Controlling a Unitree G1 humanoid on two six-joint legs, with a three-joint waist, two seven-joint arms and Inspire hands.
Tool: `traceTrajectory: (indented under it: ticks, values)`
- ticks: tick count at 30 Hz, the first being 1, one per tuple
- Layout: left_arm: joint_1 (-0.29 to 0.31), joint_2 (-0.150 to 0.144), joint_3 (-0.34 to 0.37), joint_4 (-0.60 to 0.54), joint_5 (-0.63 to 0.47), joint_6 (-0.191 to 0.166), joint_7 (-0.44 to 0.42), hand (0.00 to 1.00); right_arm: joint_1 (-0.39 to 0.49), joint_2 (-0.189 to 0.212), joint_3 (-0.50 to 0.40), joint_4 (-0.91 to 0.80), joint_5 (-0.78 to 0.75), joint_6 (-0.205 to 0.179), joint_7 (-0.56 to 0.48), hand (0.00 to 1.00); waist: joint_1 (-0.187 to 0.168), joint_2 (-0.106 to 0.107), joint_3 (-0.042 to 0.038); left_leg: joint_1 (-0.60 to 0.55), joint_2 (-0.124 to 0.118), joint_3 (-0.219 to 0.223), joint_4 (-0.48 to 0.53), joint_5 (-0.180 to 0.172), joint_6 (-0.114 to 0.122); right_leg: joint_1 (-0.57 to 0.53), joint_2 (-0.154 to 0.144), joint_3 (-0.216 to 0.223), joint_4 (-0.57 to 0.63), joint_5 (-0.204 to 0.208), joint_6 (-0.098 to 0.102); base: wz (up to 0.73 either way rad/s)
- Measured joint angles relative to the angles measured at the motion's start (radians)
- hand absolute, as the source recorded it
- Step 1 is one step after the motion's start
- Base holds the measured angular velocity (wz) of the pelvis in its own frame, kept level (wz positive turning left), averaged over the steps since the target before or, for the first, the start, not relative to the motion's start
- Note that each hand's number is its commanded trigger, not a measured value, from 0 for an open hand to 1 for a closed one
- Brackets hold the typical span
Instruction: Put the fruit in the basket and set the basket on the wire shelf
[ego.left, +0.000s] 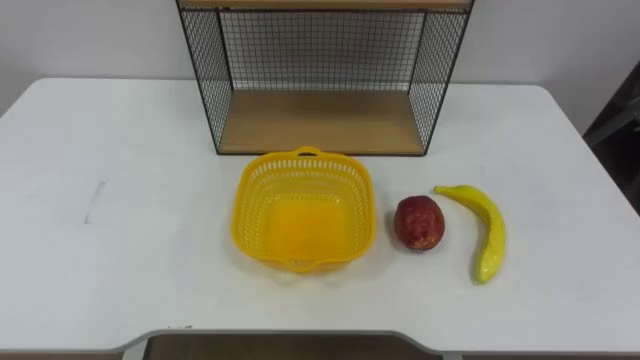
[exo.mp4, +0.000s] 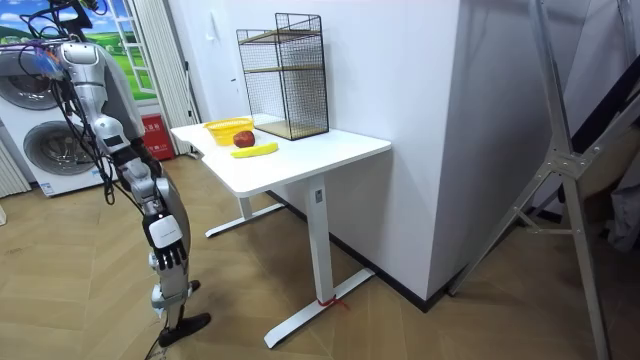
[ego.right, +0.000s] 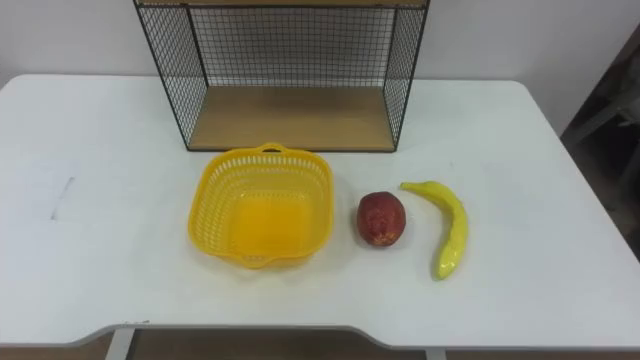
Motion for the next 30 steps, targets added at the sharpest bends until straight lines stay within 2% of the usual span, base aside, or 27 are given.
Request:
traceTrajectory:
  ticks: [12, 18, 25, 30]
  values:
    - [0.001, 0.0, 0.0, 0.0, 0.001, -0.003, -0.001, 0.0, -0.016, -0.002, -0.001, 0.004, 0.0, -0.009, 0.0, 0.0, 0.0, -0.003, 0.0004, 0.001, 0.0, 0.005, 0.0, 0.0, 0.0, -0.001, 0.0, 0.004, -0.001, 0.0, 0.0, 0.0]
    - [-0.004, 0.002, 0.001, 0.0, 0.001, -0.02, -0.001, 0.0, -0.017, -0.002, -0.004, 0.005, 0.012, -0.02, -0.006, 0.0, -0.001, -0.002, 0.0001, 0.001, -0.001, 0.006, 0.0, 0.0, 0.0, -0.002, -0.001, 0.006, 0.0, 0.0, 0.0, 0.0]
    - [-0.006, 0.001, 0.006, 0.002, 0.001, -0.031, 0.004, 0.0, -0.023, 0.0, -0.022, 0.034, 0.165, -0.03, -0.056, 0.0, -0.002, -0.002, 0.0, 0.006, 0.0, 0.014, -0.004, 0.0, 0.0, -0.004, 0.001, 0.016, 0.001, 0.0, 0.0, -0.04]
    - [-0.003, 0.0, 0.029, 0.002, 0.002, -0.052, 0.008, 0.0, -0.008, -0.001, -0.065, 0.052, 0.366, -0.032, -0.13, 0.0, -0.001, -0.004, 0.0017, 0.007, 0.0, 0.013, -0.004, 0.0, 0.0, -0.004, 0.0, 0.016, -0.001, 0.0, 0.0, 0.0]
